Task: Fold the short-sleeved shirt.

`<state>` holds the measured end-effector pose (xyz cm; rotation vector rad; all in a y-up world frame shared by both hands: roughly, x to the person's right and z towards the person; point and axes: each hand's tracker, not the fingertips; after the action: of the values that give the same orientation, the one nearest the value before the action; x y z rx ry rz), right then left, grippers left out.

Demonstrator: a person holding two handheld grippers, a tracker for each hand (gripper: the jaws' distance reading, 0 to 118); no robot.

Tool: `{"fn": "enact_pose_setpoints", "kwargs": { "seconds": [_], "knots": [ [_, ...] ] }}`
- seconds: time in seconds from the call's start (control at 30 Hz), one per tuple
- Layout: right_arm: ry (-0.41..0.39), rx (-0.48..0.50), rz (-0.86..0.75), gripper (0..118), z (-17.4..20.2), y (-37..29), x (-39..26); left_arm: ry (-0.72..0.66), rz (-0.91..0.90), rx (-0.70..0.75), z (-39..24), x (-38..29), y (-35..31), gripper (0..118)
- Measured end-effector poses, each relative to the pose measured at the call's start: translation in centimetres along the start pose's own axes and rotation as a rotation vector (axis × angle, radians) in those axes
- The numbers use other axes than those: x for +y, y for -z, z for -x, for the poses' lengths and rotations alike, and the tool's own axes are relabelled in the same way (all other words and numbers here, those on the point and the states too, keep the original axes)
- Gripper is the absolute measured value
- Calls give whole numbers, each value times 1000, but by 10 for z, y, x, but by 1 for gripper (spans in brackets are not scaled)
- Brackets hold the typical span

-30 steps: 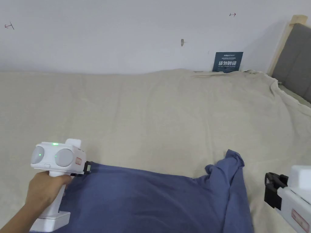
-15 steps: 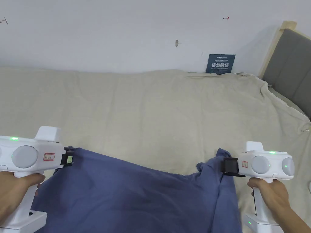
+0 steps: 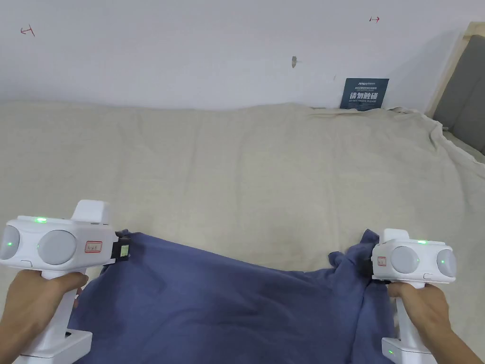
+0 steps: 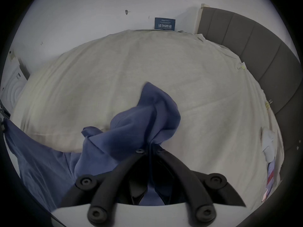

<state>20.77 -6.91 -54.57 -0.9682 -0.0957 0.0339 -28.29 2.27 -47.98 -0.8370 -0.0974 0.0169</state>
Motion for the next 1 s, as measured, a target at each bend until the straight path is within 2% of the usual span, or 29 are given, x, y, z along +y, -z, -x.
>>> {"fn": "enact_pose_setpoints", "kwargs": {
  "seconds": [0.03, 0.3, 0.6, 1.0],
  "knots": [
    [-26, 16, -46, 2, -1, -7, 0, -2, -3, 3, 0, -1, -2, 3],
    [13, 157, -212, 2, -17, -109, -6, -60, -51, 17, 10, -6, -34, 3],
    [82, 301, -452, 2, -46, -228, 6, -108, -163, 39, 25, 5, -112, 3],
    [94, 353, -722, 2, -49, -329, 98, -64, -418, 129, 34, 105, -223, 3]
  ]
}}
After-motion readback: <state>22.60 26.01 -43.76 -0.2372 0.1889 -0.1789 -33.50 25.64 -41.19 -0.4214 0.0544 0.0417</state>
